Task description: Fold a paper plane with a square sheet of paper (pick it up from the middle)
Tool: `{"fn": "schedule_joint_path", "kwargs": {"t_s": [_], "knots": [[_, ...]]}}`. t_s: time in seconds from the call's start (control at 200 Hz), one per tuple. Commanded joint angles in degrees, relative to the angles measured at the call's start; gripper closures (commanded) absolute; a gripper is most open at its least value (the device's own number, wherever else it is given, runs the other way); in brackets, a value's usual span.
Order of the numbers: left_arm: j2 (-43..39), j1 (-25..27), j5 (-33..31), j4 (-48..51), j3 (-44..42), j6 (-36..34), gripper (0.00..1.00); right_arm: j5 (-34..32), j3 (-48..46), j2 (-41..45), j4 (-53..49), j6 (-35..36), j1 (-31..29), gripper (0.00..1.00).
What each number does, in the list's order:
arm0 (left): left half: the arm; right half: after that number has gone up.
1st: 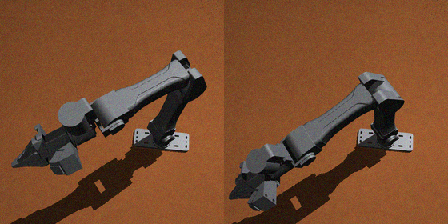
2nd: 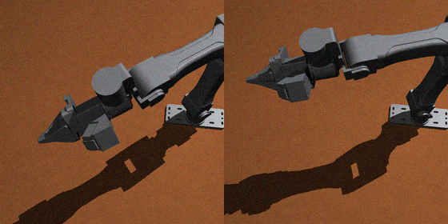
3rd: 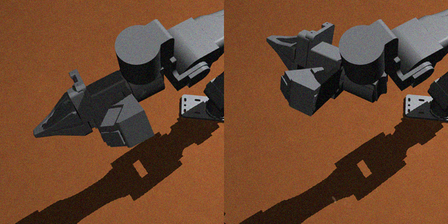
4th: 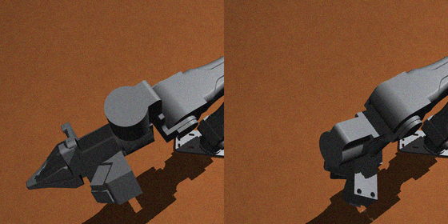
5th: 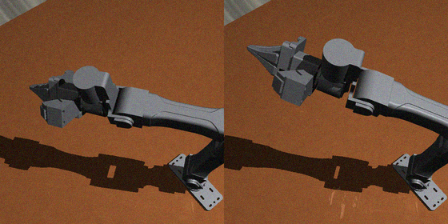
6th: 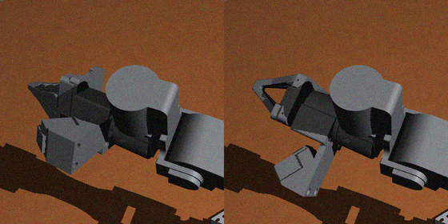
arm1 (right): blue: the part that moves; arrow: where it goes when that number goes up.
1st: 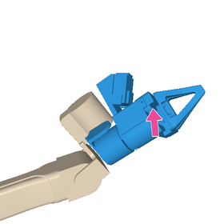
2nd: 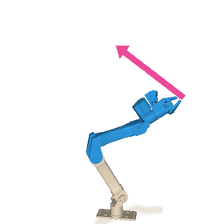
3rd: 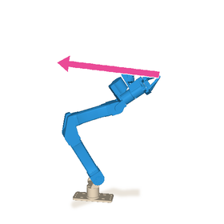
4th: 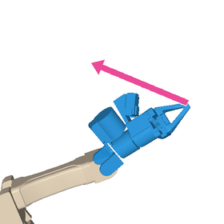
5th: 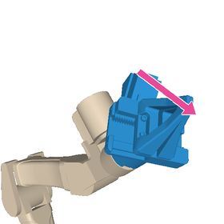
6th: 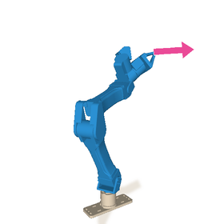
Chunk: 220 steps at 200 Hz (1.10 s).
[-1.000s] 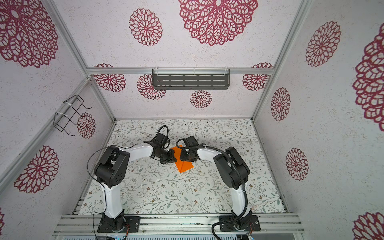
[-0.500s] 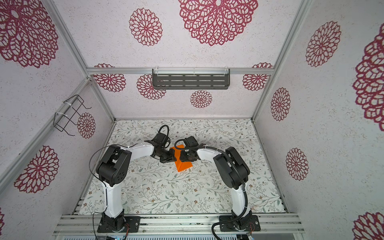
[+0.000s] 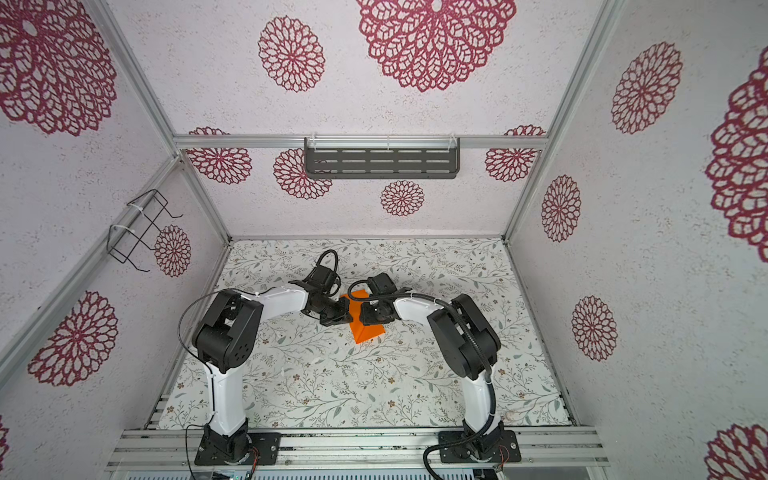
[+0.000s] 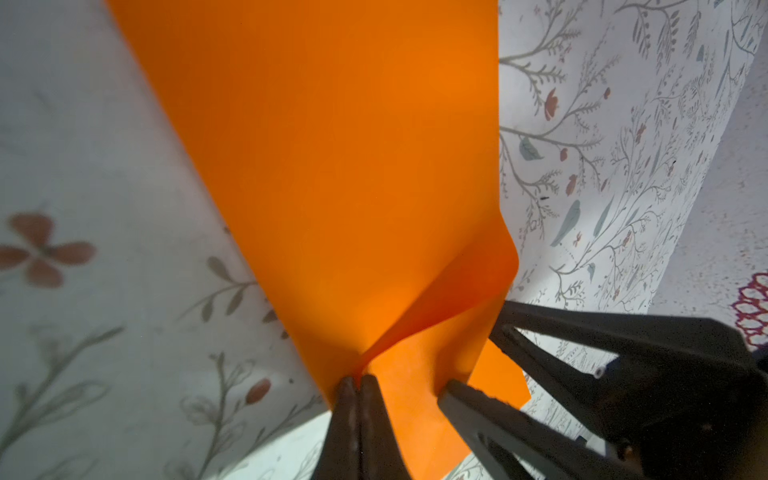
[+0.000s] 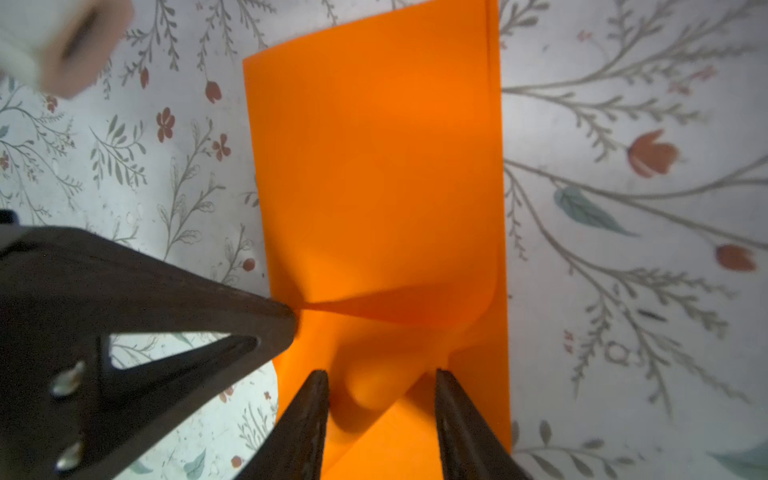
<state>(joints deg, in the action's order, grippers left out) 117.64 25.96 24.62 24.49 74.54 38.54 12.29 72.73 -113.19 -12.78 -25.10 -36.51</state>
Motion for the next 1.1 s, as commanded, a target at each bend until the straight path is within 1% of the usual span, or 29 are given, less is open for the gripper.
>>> {"fn": "schedule_joint_path", "kwargs": {"t_s": [0.0, 0.095, 0.28, 0.395, 0.73, 0.951, 1.096], "knots": [[1.43, -0.45, -0.21, 1.51, 0.35, -1.62, 1.00, 3.49, 1.05, 2.62, -3.56, -1.80, 0.61, 0.52], [1.49, -0.32, 0.15, 2.01, -0.22, -2.15, 1.00, 5.12, 2.65, 3.76, -2.83, -4.21, 0.56, 0.52], [1.63, -0.31, 0.80, 2.28, -0.19, -2.78, 1.00, 4.34, 0.82, 5.52, -5.80, -9.37, 0.12, 0.52], [1.80, -0.25, 1.04, 2.19, 0.25, -2.75, 1.00, 4.56, -0.29, 5.48, -6.70, -11.10, -0.71, 0.52], [1.67, -0.27, 1.09, 1.92, 0.25, -2.73, 1.00, 4.49, 0.45, 2.10, -7.46, -10.29, -1.37, 0.57], [1.01, -0.04, 1.82, 0.78, 0.33, -2.77, 0.99, 2.18, 0.62, 0.51, -9.31, -9.74, -1.72, 0.57], [1.04, 0.06, 1.42, 0.44, 0.91, -2.86, 1.00, 0.77, 0.31, -0.48, -10.11, -9.62, -1.98, 0.60]]}}
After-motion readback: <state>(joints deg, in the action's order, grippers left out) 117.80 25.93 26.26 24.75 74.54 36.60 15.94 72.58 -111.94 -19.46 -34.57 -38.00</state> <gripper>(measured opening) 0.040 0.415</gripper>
